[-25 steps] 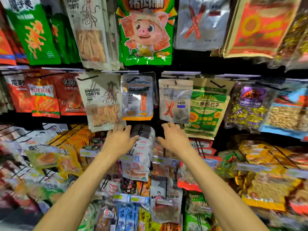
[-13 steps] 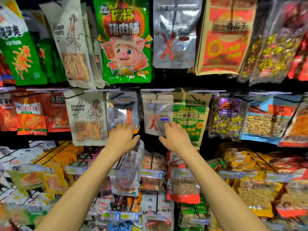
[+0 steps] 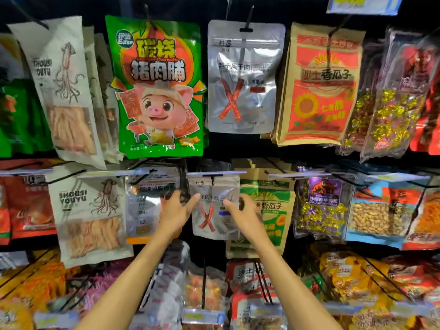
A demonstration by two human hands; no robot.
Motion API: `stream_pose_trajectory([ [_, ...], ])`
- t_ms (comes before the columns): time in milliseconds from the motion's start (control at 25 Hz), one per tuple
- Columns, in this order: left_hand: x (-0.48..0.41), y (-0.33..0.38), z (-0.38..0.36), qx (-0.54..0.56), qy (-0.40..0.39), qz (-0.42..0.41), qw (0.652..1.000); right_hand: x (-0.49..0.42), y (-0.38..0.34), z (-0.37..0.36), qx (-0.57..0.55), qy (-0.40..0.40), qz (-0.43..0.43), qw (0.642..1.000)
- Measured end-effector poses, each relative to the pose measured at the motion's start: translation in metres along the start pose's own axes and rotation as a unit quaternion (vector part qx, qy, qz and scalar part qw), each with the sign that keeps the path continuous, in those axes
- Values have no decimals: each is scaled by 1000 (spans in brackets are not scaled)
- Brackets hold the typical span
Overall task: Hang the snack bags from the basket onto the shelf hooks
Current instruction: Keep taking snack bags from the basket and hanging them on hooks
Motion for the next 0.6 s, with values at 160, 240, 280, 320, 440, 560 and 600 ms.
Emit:
stream_pose_trajectory([
  [160,-21,-18,-7,63,7,0,998,-25,22,-35,-71,34,-7,997],
  [240,-34,-23,-6,84,30,14,996,-30,17,-37,-77,77,20,994],
  [280,-39,-25,-5,88,48,23,995,-30,12,-36,-88,96,34,991],
  [320,-43,-24,-6,94,61,27,993,-32,6,-34,-103,108,44,988],
  [440,-59,-26,-10,93,80,35,992,-43,-5,-33,-113,121,52,985],
  [560,-74,-42,-13,97,84,74,989,-52,-6,-33,-106,114,24,988],
  [600,-78,-47,-15,99,83,78,989,-54,-6,-34,-103,113,17,988],
])
Point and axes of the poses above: each hand's wrist, its own x-axis away from the middle knuckle, its own z-axis out of the back of the hand, y = z × x, the point moved 6 cm from there along -x, towards the middle knuckle, and after that the axes turned 10 degrees about x, right-handed, at the moved point
